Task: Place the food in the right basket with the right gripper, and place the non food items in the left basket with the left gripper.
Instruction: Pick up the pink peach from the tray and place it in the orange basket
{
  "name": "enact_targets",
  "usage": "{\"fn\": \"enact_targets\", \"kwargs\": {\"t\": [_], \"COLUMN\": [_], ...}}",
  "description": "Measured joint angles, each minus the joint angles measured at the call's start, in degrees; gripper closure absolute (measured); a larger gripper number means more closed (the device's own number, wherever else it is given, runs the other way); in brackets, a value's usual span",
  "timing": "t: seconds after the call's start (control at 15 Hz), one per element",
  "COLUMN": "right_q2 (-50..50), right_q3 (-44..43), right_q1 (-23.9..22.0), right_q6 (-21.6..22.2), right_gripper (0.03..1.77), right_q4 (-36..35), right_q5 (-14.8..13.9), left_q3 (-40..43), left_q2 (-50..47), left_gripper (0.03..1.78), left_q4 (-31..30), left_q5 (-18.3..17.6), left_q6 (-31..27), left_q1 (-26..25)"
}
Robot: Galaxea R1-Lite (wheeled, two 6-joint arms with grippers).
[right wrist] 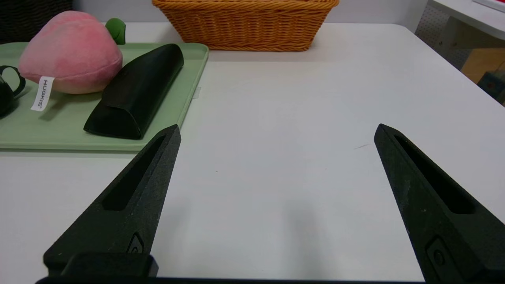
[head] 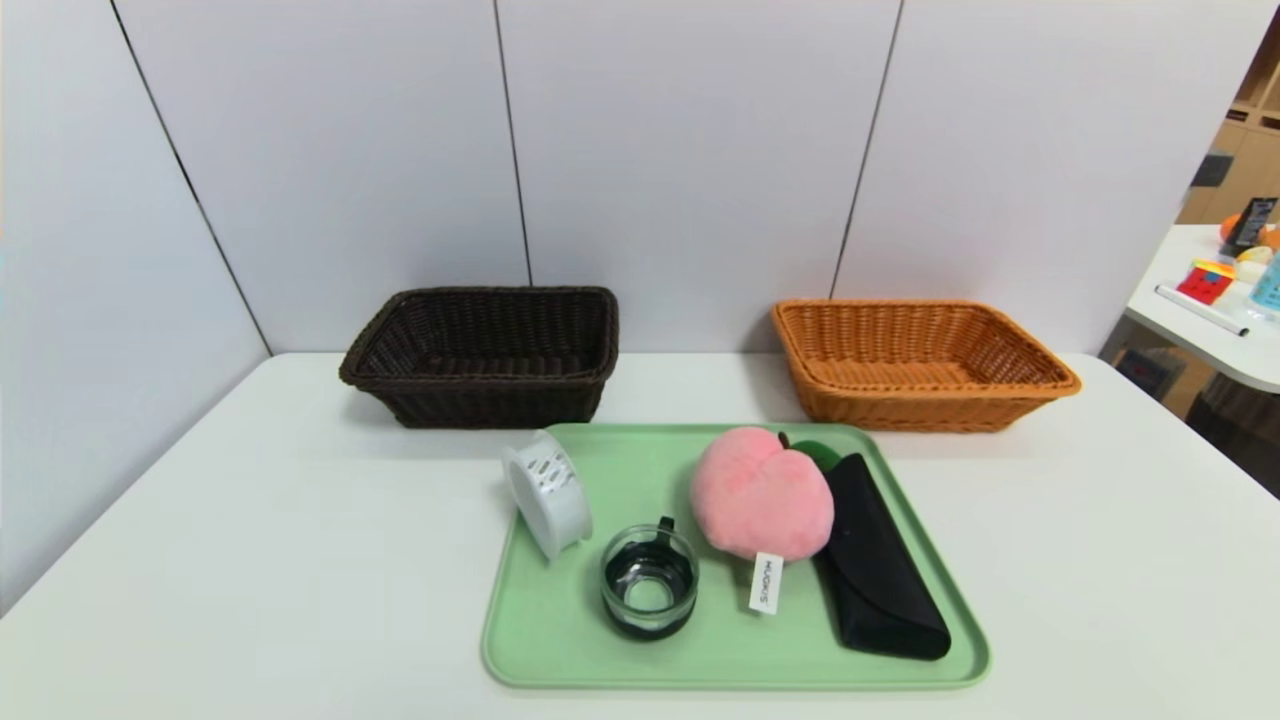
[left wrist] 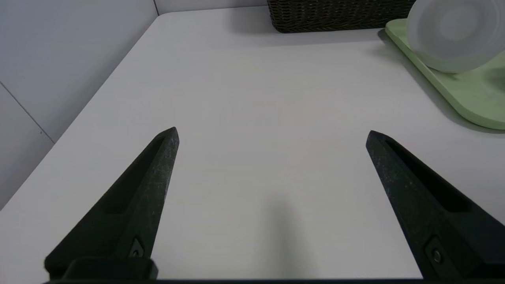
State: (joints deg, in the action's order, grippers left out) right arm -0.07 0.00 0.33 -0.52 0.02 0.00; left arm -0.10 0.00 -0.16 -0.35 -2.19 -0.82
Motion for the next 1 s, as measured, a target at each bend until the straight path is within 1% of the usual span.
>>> {"fn": "enact_targets", "kwargs": {"t": [0.47,1.0], "right_q2": [0.0,0.45], "right_q3": [0.0,-0.21], "right_q1": [0.0,0.02], "right_q6": [0.68,0.28], "right_gripper": [0.1,0.1], "right_q4": [-0.1,0.49], "right_q5": [0.0,0.05], "left_q3": [0.0,0.0], "left_q2": [0.0,0.0], "left_gripper": [0.12,0.12], "left_q4": [0.16,0.09], "left_q5": [0.09,0.15], "left_q6": [0.18,0.85], "left_q1": [0.0,-0.02]}}
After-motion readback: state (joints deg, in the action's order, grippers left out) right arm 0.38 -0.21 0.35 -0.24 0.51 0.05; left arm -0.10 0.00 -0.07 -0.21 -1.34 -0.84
